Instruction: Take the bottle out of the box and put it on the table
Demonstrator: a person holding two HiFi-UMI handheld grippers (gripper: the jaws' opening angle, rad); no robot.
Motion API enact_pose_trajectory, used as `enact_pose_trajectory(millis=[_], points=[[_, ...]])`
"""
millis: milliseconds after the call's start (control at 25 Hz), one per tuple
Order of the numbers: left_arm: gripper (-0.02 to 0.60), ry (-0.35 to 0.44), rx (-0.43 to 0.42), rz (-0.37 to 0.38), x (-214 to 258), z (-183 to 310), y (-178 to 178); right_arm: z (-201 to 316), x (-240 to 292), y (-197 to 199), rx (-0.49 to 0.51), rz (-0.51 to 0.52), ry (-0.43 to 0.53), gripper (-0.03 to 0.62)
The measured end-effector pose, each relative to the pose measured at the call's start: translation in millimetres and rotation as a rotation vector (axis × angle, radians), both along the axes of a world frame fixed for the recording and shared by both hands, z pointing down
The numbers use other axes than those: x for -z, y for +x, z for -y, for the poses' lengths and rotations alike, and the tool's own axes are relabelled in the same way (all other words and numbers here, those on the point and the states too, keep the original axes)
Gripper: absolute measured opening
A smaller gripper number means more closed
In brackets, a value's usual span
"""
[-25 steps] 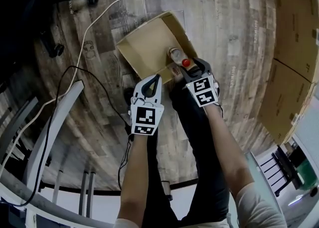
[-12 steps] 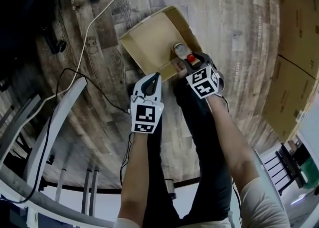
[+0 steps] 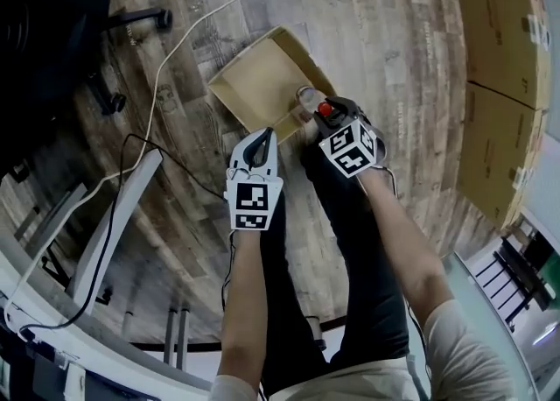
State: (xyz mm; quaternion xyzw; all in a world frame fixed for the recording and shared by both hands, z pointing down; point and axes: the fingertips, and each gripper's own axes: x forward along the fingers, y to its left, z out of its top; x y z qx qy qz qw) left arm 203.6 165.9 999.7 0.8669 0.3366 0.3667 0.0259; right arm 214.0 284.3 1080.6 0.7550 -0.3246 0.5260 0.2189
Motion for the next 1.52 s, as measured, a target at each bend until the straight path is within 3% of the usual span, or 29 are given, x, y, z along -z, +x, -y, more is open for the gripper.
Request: enact_pose_trajectory(millis=[240,520,880,1160,1320,1520], points=[[0.014,-0.004,0.017,-0.033,68,23,9,12,83,4,0.012,-0.039,0.018,0.181],[0.014,0.008,0.094,-0.049,158,59,7,51,198,17,0.181,-0.081,0.029,0.181],[0.014,0.008,0.236,-0.045,279,112,-32,108,363,32,0.392,-0.173,0.044,0.181],[0.014,0.053,0.423,-0.137,381,198,-70,204,480,19,0.688,-0.239,0.125,0.181],[0.014,0.084,0.58,-0.158,426,255,-114,277,544,-20,0.875,-0.235,0.206,0.181],[0.014,0.13,0.84,-0.208,470,324,-167,372,619,-78,1.269,-0.296,0.272,0.181]])
